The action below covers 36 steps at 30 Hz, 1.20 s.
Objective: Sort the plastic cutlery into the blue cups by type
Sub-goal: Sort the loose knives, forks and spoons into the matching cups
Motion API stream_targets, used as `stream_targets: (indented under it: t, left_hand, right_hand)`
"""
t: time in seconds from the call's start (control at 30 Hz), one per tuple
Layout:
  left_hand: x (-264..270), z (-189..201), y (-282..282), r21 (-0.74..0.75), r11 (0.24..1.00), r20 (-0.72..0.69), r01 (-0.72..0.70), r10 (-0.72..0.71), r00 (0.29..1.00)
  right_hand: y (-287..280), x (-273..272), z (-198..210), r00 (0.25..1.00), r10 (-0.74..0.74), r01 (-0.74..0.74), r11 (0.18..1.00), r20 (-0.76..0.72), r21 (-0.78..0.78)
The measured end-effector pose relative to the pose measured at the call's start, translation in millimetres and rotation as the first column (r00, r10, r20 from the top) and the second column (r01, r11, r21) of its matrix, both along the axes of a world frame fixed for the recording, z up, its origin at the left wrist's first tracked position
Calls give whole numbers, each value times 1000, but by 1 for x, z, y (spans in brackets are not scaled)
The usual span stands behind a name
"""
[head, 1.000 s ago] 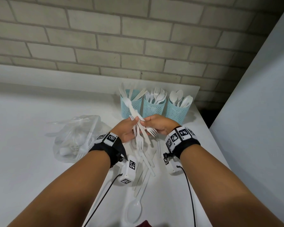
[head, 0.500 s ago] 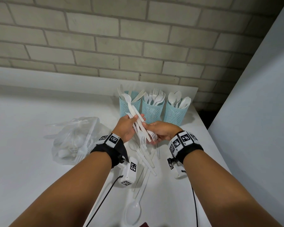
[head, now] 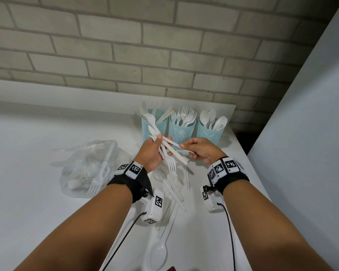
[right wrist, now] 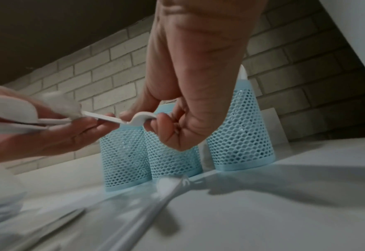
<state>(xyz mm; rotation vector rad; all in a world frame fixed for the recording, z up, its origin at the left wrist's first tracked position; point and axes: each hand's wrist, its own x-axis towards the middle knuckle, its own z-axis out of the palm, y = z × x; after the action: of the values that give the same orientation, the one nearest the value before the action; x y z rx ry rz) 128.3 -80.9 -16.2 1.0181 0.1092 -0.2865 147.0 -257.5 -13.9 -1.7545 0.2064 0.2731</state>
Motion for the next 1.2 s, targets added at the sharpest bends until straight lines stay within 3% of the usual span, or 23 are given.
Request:
stream_targets:
  t: [0.1, 0.2, 0.3, 0.37, 0.4, 0.53, 0.7, 0.77, 0.93, 1.07, 1.2]
  left_hand:
    - [2, -3, 1, -32, 999, -7, -17, 16, 1000]
    - [2, -5, 0, -48, 999, -8, -13, 13, 1000]
    - [3, -6, -1, -51, 999, 0, 1, -1, 1000]
    - [4, -6, 0, -65, 998, 4, -5, 5, 1000]
    - [4, -6, 0, -65, 998, 8, -8, 9, 1000]
    - [4, -6, 3, -21, 999, 41, -28, 29, 999]
    - [1, -8, 4, 68, 998, 115, -3, -5, 993]
    - [0, -8, 3, 131, 991, 142, 12, -30, 989]
    - [-3, -7, -1, 188, 982, 165, 25, -56, 985]
    - [-3, -8, -3, 208, 977, 172, 36, -73, 982]
    - [-5, -8, -4, 222, 973, 184, 57, -100, 978]
  right_hand:
    - [-2, 2, 1, 995, -64, 69, 995, 81, -66]
    - [0, 6, 1, 959, -270, 256, 955, 88, 150]
    - [4, 8, 12, 910, -404, 396, 772, -97, 498]
    - [7, 8, 17, 894, -400, 432, 658, -200, 617]
    - [9, 8, 18, 903, -370, 420, 648, -219, 635]
    - [20, 4, 20, 939, -222, 340, 703, -262, 624]
    - [32, 0, 33, 963, -170, 266, 715, -208, 646]
    - [35, 2, 37, 971, -214, 235, 764, -108, 601]
    - [36, 8, 53, 918, -381, 254, 784, 115, 566]
    - [41, 8, 52, 955, -246, 203, 949, 168, 240]
    - [50, 8, 43, 979, -135, 127, 990, 156, 57]
